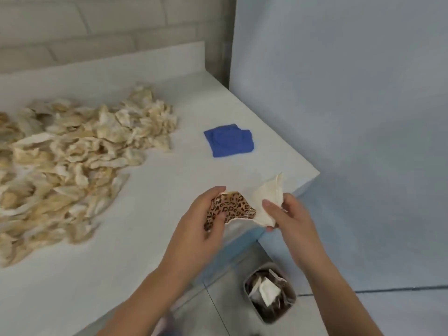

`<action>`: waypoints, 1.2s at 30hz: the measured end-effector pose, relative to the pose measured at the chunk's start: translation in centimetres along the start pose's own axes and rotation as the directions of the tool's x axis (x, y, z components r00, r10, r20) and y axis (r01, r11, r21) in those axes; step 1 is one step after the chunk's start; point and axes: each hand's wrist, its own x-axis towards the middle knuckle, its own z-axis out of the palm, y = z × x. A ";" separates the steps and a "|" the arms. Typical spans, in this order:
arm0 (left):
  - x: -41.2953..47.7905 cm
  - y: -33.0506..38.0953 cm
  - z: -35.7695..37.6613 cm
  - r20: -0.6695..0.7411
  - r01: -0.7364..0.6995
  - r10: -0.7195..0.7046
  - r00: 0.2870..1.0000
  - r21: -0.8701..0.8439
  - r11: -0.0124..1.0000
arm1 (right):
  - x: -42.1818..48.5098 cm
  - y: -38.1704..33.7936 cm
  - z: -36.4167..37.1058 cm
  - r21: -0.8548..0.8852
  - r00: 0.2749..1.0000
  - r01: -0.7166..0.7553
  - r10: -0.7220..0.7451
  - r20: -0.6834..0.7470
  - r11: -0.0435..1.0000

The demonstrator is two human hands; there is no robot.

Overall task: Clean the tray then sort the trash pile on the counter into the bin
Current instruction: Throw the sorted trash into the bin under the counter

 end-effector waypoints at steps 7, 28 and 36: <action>-3.5 -2.2 17.3 0.157 0.172 -0.193 0.968 0.141 0.975 | -2.8 13.0 -13.2 -0.144 0.942 -0.332 0.319 -0.105 0.932; -11.0 -38.3 47.9 0.758 -0.405 -0.399 0.515 0.626 0.666 | 5.5 59.4 -16.5 -0.846 0.834 -0.376 0.536 -0.131 0.378; -10.8 -44.4 50.8 0.841 -0.674 -0.289 0.457 0.540 0.504 | 9.4 65.2 -14.4 -0.940 0.796 -0.288 0.592 -0.128 0.184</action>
